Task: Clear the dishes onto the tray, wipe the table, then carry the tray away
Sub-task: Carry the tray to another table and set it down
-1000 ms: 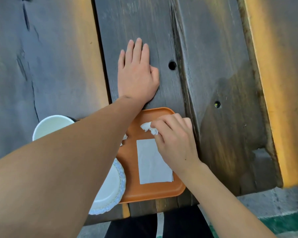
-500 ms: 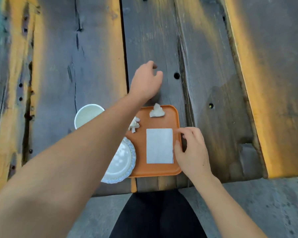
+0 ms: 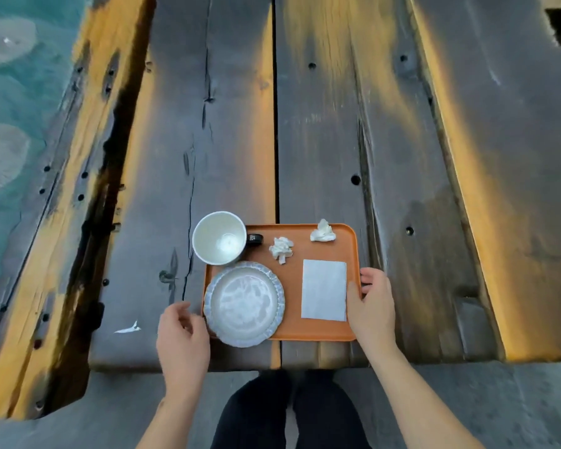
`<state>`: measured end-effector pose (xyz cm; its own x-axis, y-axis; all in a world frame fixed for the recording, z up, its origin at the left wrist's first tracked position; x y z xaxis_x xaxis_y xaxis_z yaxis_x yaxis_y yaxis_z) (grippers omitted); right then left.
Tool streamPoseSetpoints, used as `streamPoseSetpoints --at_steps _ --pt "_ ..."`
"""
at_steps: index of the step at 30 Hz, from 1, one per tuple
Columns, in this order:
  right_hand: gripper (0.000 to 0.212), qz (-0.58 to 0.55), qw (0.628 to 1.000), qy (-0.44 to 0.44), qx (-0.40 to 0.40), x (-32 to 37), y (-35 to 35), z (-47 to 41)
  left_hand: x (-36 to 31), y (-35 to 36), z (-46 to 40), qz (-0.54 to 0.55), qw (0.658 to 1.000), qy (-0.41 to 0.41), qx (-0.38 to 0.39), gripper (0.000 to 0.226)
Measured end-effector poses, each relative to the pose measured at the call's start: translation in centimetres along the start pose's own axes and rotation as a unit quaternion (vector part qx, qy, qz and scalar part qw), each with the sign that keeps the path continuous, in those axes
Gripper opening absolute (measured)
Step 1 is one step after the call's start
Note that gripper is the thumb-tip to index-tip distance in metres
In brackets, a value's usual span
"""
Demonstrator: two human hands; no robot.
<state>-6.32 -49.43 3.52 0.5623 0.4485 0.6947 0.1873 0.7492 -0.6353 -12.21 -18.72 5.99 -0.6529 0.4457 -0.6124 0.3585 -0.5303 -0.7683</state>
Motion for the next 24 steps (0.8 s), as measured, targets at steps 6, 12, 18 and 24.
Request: streamPoseSetpoints --at_steps 6,12,18,24 --pt "0.013 0.016 0.999 0.011 -0.047 -0.2 0.8 -0.1 0.0 1.5 -4.2 -0.01 0.999 0.01 0.034 0.021" --pt "0.01 0.046 0.997 0.012 -0.065 -0.4 1.4 -0.2 -1.5 2.5 -5.7 0.031 0.995 0.027 0.094 0.027" --pt "0.005 0.044 0.996 -0.003 -0.084 -0.7 1.6 0.3 -1.9 2.7 -5.6 0.05 0.992 0.018 0.112 0.024" --pt "0.001 0.058 0.993 -0.014 -0.099 -0.9 1.9 0.3 -2.1 2.7 -6.2 0.04 0.994 -0.001 0.104 0.021"
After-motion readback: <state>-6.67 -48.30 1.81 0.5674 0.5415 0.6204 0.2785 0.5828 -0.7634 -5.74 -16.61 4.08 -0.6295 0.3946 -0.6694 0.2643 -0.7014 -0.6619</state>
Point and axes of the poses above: each hand's wrist, its own z-axis away from the middle knuckle, its own y-axis out of the palm, x = y × z, the point moved 3 cm from there along -z, towards the middle knuckle, and after that the axes turned 6 degrees about -x, right-handed, at the moved point
